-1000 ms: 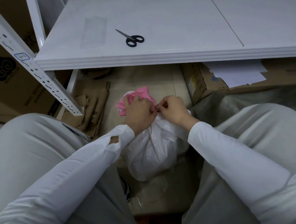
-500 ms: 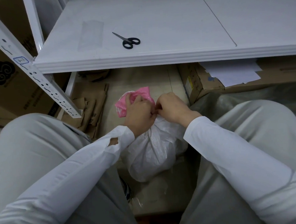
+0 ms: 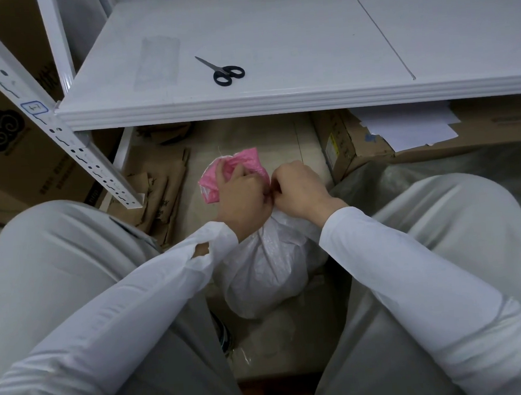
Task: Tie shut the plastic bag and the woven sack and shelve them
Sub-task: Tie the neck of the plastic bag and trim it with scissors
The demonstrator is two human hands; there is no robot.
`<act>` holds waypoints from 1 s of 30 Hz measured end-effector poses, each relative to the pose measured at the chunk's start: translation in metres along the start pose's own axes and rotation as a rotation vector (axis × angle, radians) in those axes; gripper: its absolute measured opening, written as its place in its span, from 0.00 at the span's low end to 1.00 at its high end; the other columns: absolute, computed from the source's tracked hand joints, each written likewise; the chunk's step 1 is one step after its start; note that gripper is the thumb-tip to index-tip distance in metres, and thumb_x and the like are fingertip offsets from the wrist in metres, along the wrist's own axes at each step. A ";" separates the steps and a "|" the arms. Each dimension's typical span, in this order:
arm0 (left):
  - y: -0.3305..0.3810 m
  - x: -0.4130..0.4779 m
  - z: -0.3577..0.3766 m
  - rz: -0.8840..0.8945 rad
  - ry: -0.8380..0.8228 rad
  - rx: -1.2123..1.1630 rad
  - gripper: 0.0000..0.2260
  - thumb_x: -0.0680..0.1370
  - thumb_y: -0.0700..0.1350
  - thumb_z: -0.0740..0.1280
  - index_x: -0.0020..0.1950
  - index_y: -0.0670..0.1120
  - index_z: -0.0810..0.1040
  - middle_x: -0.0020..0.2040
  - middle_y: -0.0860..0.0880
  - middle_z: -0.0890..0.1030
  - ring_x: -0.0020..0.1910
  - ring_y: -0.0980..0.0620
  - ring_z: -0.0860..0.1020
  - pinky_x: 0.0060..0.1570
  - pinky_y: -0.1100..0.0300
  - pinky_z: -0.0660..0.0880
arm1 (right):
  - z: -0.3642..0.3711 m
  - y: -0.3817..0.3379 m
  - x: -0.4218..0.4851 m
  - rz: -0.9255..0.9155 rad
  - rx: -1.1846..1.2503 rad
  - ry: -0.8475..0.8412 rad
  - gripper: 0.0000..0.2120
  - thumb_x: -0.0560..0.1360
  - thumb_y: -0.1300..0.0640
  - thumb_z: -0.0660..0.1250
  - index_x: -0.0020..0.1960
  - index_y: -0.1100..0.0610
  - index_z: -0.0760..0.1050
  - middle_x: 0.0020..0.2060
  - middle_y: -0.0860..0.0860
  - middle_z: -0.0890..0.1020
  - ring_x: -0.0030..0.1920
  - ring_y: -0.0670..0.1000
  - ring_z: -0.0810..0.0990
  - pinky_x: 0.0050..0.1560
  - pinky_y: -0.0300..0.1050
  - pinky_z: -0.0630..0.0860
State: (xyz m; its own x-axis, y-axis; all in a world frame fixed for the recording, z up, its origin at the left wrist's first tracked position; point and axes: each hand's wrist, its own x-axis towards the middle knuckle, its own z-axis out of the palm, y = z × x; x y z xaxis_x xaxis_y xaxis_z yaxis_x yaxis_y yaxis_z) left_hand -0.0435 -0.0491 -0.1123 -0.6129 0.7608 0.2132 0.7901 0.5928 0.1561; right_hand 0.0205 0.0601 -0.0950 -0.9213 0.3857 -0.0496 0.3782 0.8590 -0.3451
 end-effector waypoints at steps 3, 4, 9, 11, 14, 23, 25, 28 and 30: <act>-0.001 0.004 -0.001 -0.010 -0.013 -0.005 0.10 0.73 0.47 0.62 0.41 0.52 0.83 0.38 0.55 0.81 0.53 0.51 0.73 0.73 0.43 0.45 | 0.001 -0.002 0.000 0.032 0.070 0.019 0.05 0.71 0.58 0.67 0.42 0.58 0.81 0.38 0.54 0.81 0.39 0.55 0.79 0.41 0.45 0.77; -0.003 0.005 -0.002 -0.013 -0.013 -0.011 0.09 0.72 0.47 0.63 0.41 0.52 0.83 0.38 0.55 0.81 0.53 0.51 0.73 0.73 0.43 0.46 | 0.002 -0.002 0.000 0.052 0.107 0.028 0.05 0.71 0.58 0.67 0.42 0.58 0.81 0.37 0.53 0.81 0.38 0.54 0.78 0.40 0.43 0.74; -0.007 0.008 -0.002 -0.028 -0.040 -0.007 0.09 0.71 0.48 0.62 0.39 0.52 0.82 0.39 0.56 0.82 0.52 0.51 0.73 0.72 0.42 0.46 | 0.008 -0.002 0.002 0.121 0.222 0.079 0.05 0.71 0.59 0.69 0.40 0.59 0.83 0.37 0.54 0.83 0.38 0.52 0.79 0.43 0.43 0.76; -0.005 0.008 -0.001 -0.038 -0.063 -0.003 0.09 0.71 0.49 0.62 0.39 0.52 0.82 0.40 0.56 0.82 0.53 0.51 0.72 0.72 0.41 0.47 | 0.011 -0.002 0.002 0.142 0.240 0.095 0.06 0.70 0.60 0.69 0.41 0.59 0.84 0.37 0.54 0.84 0.40 0.53 0.80 0.45 0.45 0.78; -0.004 0.009 0.000 -0.059 -0.062 -0.005 0.09 0.71 0.49 0.62 0.39 0.52 0.82 0.39 0.56 0.81 0.53 0.50 0.73 0.72 0.41 0.47 | 0.014 -0.001 0.003 0.169 0.261 0.112 0.07 0.69 0.62 0.68 0.41 0.58 0.85 0.39 0.54 0.85 0.42 0.53 0.81 0.45 0.43 0.77; 0.000 0.009 0.000 -0.067 -0.069 0.047 0.09 0.72 0.49 0.62 0.40 0.51 0.82 0.42 0.54 0.81 0.55 0.49 0.72 0.72 0.40 0.48 | 0.023 0.000 0.003 0.194 0.288 0.161 0.06 0.71 0.61 0.68 0.42 0.59 0.84 0.40 0.54 0.85 0.41 0.53 0.81 0.48 0.48 0.80; 0.000 0.009 -0.001 -0.074 -0.070 0.052 0.09 0.73 0.49 0.62 0.41 0.51 0.82 0.42 0.54 0.81 0.56 0.48 0.72 0.72 0.40 0.48 | 0.024 0.000 0.003 0.199 0.300 0.166 0.06 0.71 0.61 0.68 0.42 0.59 0.84 0.39 0.53 0.84 0.41 0.52 0.81 0.48 0.48 0.80; 0.001 0.009 -0.001 -0.079 -0.084 0.078 0.10 0.73 0.49 0.61 0.40 0.51 0.82 0.42 0.53 0.81 0.55 0.48 0.72 0.71 0.40 0.49 | 0.026 0.001 0.003 0.208 0.309 0.170 0.06 0.71 0.61 0.67 0.42 0.59 0.84 0.39 0.54 0.85 0.41 0.53 0.82 0.48 0.49 0.80; 0.003 0.009 -0.002 -0.082 -0.092 0.098 0.10 0.73 0.50 0.61 0.40 0.51 0.81 0.41 0.53 0.81 0.55 0.47 0.73 0.71 0.40 0.51 | 0.027 0.001 0.002 0.206 0.318 0.174 0.06 0.71 0.61 0.67 0.42 0.59 0.84 0.39 0.54 0.85 0.41 0.52 0.82 0.49 0.49 0.80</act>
State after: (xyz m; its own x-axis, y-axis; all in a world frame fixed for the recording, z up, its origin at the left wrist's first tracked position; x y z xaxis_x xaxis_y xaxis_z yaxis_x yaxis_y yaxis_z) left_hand -0.0463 -0.0409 -0.1080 -0.6772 0.7269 0.1138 0.7354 0.6736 0.0735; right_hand 0.0163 0.0528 -0.1206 -0.7901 0.6130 0.0020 0.4808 0.6217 -0.6183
